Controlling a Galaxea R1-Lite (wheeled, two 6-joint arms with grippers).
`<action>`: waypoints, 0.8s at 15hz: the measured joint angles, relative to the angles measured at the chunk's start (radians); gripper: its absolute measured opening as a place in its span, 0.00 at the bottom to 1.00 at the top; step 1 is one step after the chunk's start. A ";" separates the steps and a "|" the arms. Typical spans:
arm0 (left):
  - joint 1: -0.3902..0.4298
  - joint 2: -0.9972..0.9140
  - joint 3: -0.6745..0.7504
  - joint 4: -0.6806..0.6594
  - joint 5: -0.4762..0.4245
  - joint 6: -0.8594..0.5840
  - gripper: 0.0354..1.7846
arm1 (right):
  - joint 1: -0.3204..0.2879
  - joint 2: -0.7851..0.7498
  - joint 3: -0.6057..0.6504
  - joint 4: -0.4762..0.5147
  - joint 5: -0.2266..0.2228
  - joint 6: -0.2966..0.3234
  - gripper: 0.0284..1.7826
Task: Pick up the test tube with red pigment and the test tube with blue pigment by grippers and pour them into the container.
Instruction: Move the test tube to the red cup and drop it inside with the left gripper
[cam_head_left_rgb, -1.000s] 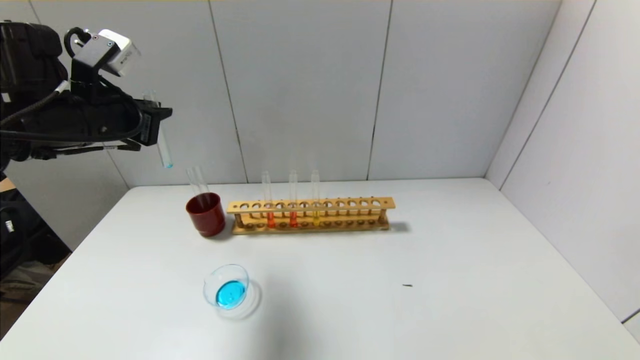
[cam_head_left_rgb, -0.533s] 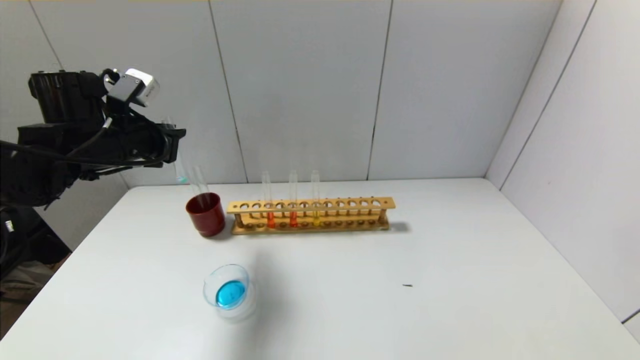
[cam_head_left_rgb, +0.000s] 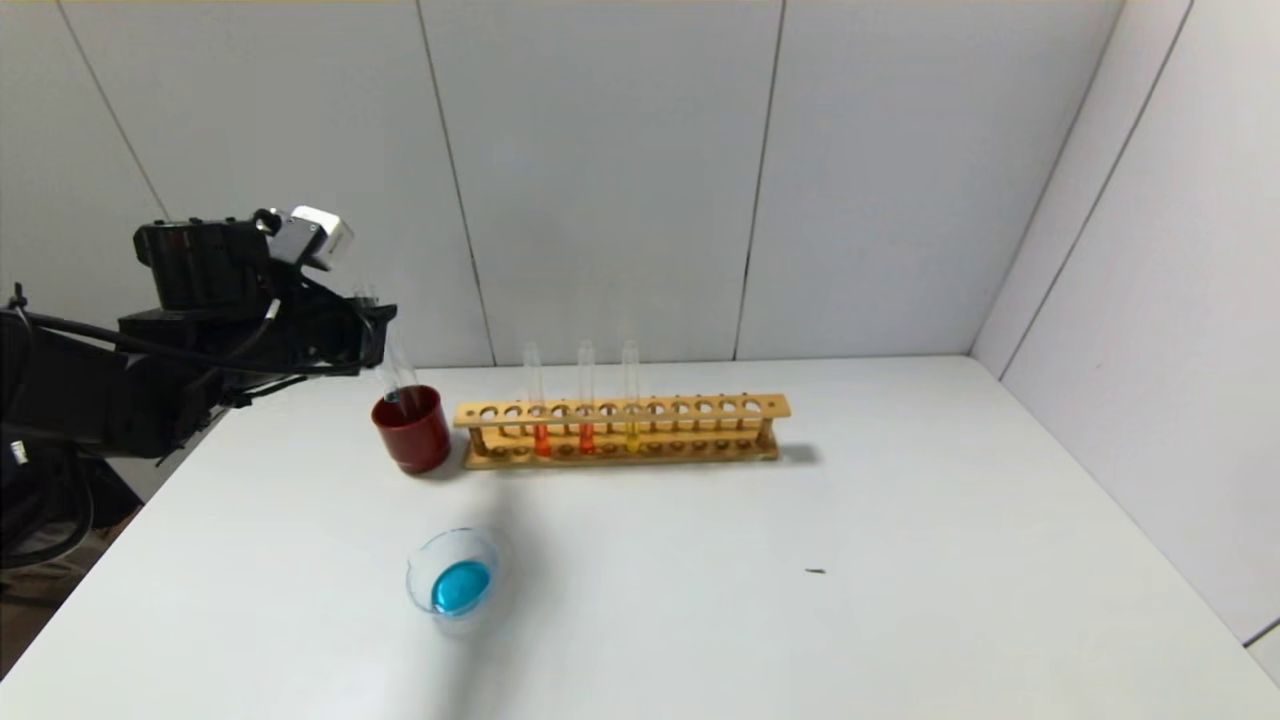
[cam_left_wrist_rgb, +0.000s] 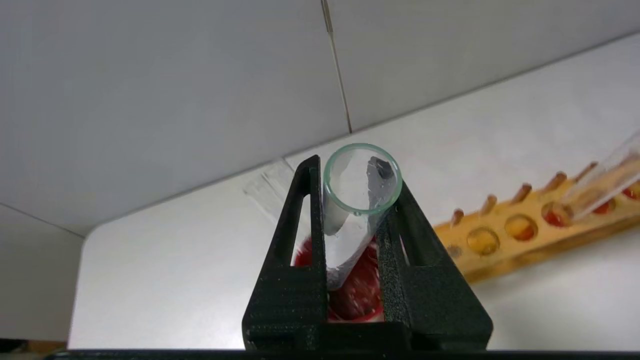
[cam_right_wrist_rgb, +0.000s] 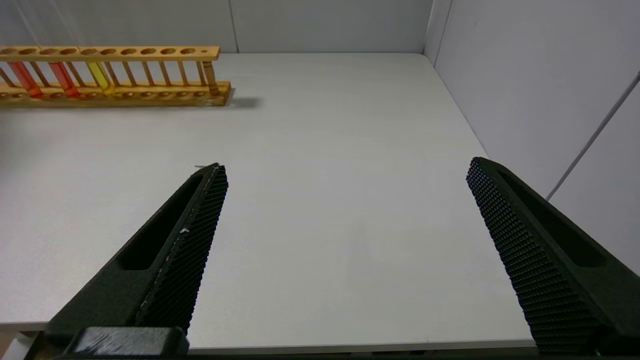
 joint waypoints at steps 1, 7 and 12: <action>0.000 0.008 0.010 -0.002 -0.002 -0.001 0.17 | 0.000 0.000 0.000 0.000 0.000 0.000 0.98; 0.000 0.082 0.046 -0.111 -0.001 -0.021 0.17 | 0.000 0.000 0.000 0.000 0.000 0.000 0.98; 0.000 0.134 0.064 -0.160 -0.002 -0.017 0.17 | 0.000 0.000 0.000 0.000 0.000 0.000 0.98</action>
